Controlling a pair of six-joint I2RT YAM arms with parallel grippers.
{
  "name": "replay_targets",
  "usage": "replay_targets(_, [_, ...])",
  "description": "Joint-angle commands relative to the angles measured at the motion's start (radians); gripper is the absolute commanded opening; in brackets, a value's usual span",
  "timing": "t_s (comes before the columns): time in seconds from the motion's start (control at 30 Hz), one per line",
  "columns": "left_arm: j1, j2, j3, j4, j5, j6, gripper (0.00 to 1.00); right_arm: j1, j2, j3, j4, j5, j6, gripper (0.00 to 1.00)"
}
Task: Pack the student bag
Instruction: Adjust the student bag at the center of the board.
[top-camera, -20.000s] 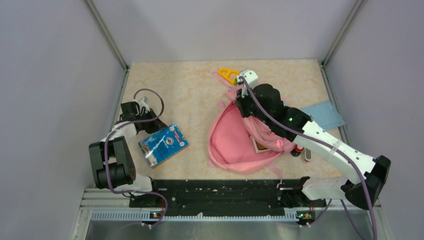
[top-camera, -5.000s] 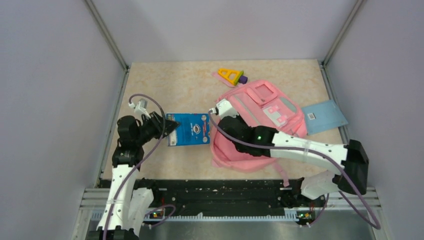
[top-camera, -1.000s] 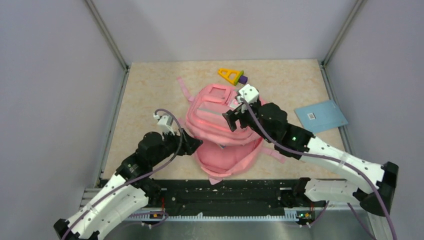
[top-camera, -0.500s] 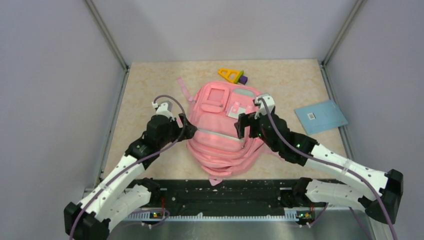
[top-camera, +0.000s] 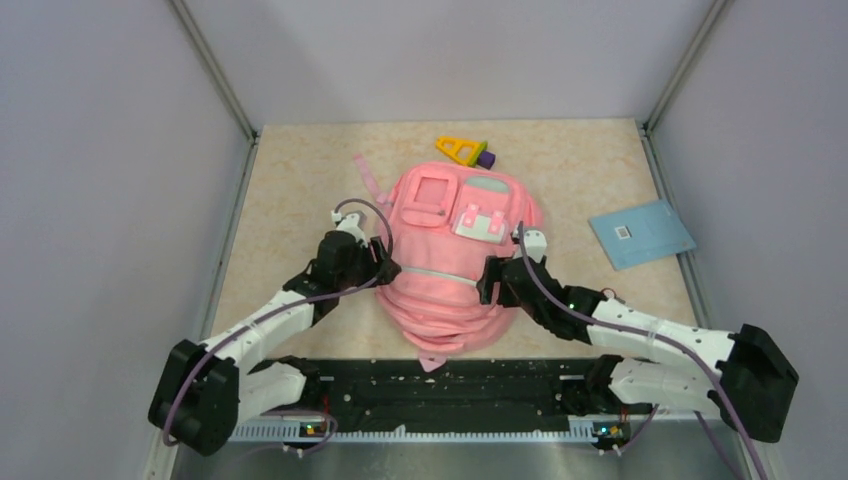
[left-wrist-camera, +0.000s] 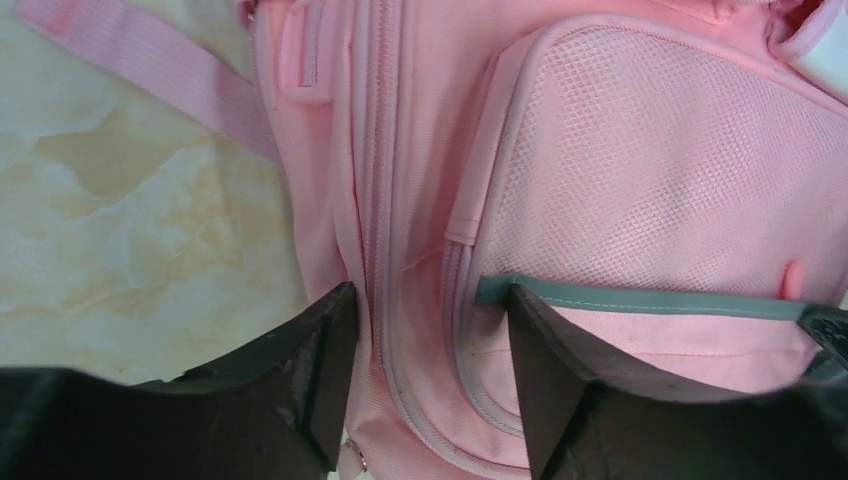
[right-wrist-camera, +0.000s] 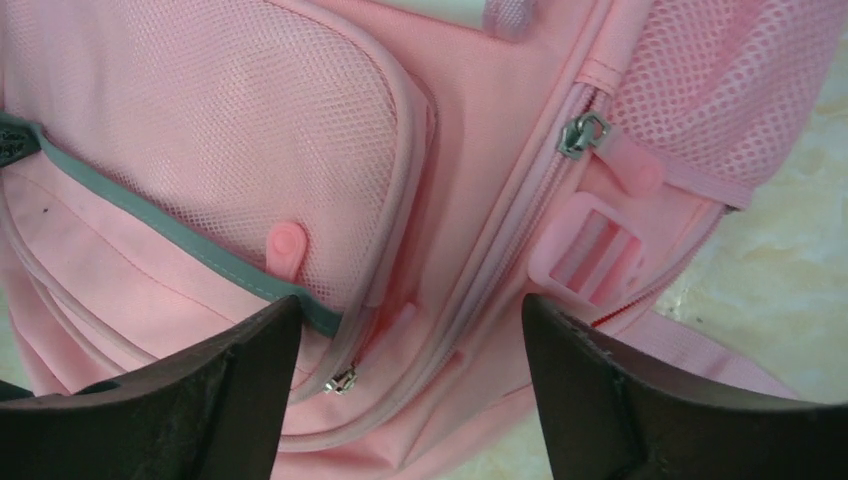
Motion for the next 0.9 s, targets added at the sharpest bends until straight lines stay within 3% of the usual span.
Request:
replay_targets(0.0, [-0.007,0.094,-0.022,0.147,0.218,0.054,0.56,-0.087,0.073,-0.032,0.177,-0.048,-0.013,0.75])
replay_targets(0.1, [-0.043,0.105,-0.053,0.217,0.267,0.022,0.49,-0.154,0.111,-0.037,0.277,-0.11,-0.061,0.66])
replay_targets(0.27, [-0.224,0.084,-0.054,0.271,0.208,-0.023,0.49,-0.235,0.189,0.004,0.374,-0.111,-0.194,0.6])
replay_targets(0.53, [-0.402,0.127,-0.067,0.485,0.178,-0.159,0.49,-0.399,0.331,0.148,0.42,-0.191,-0.38,0.61])
replay_targets(0.7, [-0.419,0.01,0.015,0.298,0.062,-0.087,0.61,-0.405,0.311,0.284,0.275,-0.189,-0.461,0.74])
replay_targets(0.87, [-0.412,-0.162,0.037,0.005,-0.212,-0.036,0.77,-0.405,0.199,0.289,0.084,-0.201,-0.401,0.85])
